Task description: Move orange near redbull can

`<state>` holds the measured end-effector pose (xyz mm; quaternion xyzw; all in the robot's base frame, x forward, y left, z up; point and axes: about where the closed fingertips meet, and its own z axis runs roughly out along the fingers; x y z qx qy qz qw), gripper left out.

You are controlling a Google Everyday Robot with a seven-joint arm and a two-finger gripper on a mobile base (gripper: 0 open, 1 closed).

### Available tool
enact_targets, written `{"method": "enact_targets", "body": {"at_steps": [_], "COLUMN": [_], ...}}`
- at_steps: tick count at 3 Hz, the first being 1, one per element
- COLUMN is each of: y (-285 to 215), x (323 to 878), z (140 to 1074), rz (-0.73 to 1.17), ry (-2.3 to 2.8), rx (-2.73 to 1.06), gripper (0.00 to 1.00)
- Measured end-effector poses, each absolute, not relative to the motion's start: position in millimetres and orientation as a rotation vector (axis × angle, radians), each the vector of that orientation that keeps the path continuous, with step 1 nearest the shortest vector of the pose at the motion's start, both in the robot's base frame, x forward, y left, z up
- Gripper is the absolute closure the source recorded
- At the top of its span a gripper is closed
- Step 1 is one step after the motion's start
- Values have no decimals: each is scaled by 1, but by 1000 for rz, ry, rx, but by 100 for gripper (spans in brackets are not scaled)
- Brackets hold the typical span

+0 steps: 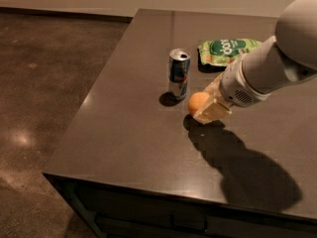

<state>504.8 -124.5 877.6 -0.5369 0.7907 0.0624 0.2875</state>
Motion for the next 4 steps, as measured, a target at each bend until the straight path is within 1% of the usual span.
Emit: {"method": "enact_targets", "body": {"at_steps": [1, 3, 4], "y": [-117, -106, -105], "x": [519, 540, 539], "z": [867, 855, 856], "rz": [182, 216, 216], "ry": [2104, 2084, 2082], "rx": [-1430, -1418, -1421], "gripper": [82, 36, 12]}}
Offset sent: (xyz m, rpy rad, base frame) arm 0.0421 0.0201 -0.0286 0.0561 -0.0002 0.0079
